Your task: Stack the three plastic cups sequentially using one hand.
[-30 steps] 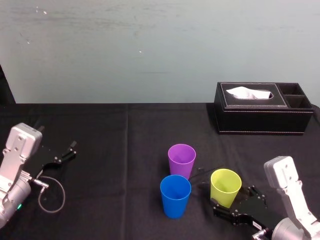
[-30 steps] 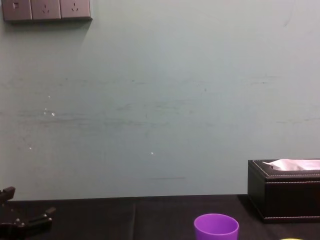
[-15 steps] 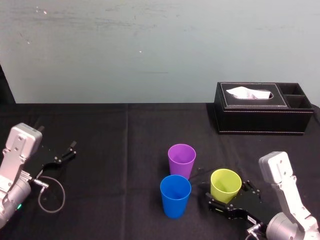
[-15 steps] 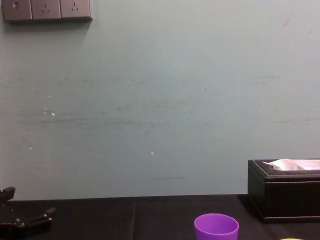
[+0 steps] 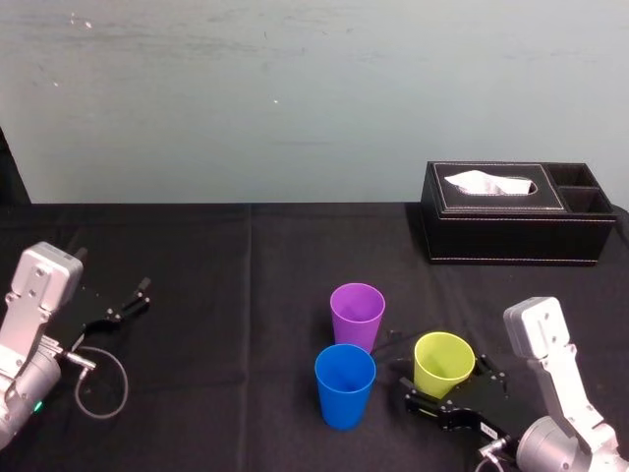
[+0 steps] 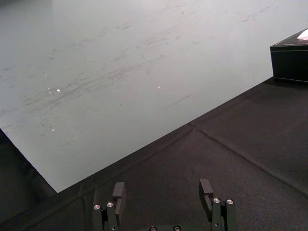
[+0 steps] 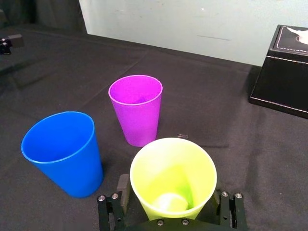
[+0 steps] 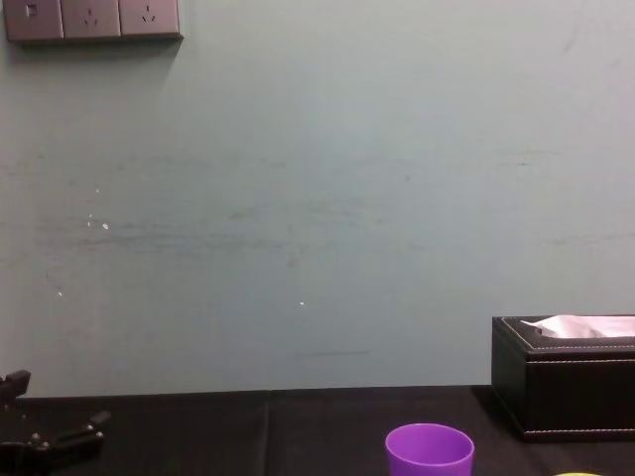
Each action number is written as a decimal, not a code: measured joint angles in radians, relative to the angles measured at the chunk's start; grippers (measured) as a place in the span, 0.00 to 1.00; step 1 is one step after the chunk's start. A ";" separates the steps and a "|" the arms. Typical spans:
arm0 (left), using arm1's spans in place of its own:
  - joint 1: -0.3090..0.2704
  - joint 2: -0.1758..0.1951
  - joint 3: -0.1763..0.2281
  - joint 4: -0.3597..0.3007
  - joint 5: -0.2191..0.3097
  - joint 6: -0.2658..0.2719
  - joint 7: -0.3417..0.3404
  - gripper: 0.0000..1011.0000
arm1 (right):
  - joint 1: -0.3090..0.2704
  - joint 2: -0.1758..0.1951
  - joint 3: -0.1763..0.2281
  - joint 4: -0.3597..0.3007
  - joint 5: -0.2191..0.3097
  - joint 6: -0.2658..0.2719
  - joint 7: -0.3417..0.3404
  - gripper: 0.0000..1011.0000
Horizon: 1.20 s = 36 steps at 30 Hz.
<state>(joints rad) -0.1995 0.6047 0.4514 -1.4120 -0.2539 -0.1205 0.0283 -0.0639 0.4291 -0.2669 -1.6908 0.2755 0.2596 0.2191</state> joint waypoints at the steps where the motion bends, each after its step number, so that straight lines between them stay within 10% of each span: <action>1: 0.000 0.000 0.000 0.000 0.000 0.000 0.000 0.99 | 0.000 -0.002 0.001 0.001 0.000 0.000 0.001 0.99; 24: 0.000 0.000 0.000 0.000 0.000 0.000 0.000 0.99 | -0.001 0.000 -0.001 -0.001 0.000 0.001 0.000 0.98; 36: 0.000 0.000 0.000 0.000 0.000 0.000 0.000 0.99 | -0.001 0.001 -0.001 -0.001 0.001 0.000 -0.001 0.72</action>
<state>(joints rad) -0.1996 0.6047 0.4514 -1.4120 -0.2539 -0.1205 0.0283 -0.0648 0.4304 -0.2678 -1.6920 0.2761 0.2599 0.2178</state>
